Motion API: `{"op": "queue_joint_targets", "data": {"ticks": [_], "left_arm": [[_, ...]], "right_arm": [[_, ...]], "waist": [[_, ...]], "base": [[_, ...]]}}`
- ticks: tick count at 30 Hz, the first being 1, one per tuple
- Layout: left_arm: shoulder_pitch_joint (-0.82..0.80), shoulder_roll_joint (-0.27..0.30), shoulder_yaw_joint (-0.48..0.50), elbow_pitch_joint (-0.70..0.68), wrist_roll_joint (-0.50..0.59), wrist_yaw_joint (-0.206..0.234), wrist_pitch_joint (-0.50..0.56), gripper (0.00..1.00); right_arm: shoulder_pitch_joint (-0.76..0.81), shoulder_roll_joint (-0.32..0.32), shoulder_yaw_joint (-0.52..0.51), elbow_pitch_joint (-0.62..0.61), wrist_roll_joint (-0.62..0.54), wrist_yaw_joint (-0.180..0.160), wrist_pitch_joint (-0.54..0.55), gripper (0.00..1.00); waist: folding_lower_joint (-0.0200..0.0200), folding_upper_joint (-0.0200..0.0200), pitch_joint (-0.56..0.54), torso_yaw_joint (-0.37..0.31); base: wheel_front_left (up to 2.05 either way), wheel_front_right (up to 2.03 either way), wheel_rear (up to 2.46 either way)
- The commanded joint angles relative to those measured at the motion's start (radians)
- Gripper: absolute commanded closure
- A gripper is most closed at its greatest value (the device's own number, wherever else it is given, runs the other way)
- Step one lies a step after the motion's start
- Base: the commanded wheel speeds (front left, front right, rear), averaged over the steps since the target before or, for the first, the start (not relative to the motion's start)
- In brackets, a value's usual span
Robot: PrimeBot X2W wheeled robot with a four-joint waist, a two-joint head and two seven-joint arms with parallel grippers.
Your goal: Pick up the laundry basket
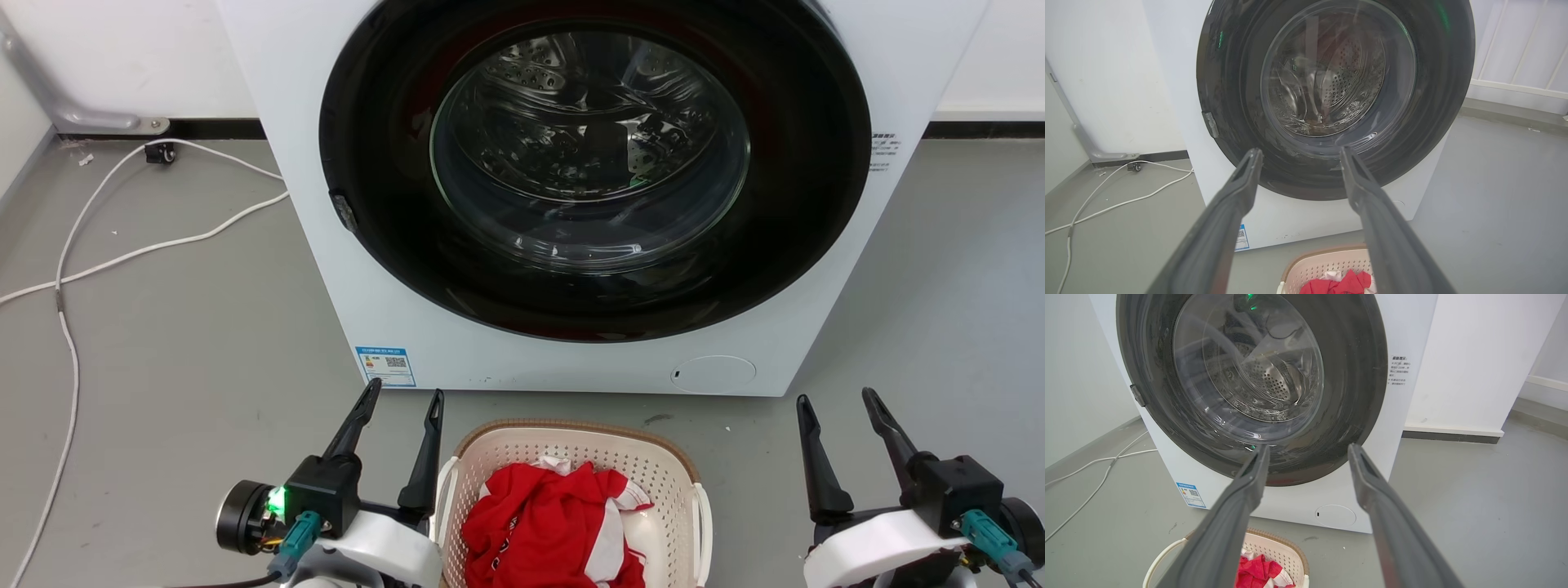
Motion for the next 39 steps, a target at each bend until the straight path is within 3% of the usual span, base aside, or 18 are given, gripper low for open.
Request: {"op": "queue_joint_targets", "data": {"ticks": [1,22,39], "left_arm": [[0.008,0.0,0.002,0.002,-0.004,0.001,-0.005,0.0],[-0.005,-0.002,0.006,0.02,-0.016,0.009,-0.005,0.0],[-0.125,-0.003,-0.036,0.297,-0.099,0.012,-0.004,0.0]], "right_arm": [[0.0,0.002,-0.001,0.002,0.001,0.0,-0.004,0.0],[-0.008,0.002,-0.01,0.016,0.003,0.0,0.007,0.0],[-0.099,0.002,-0.024,0.224,0.015,0.0,-0.014,0.0]], "waist": [[-0.0001,0.0,0.0,0.0],[-0.0001,0.0,0.014,0.003],[-0.0001,0.0,0.227,-0.008]], "base": [[0.0,0.0,0.0],[0.0,0.0,0.0],[0.0,0.0,0.0]]}}
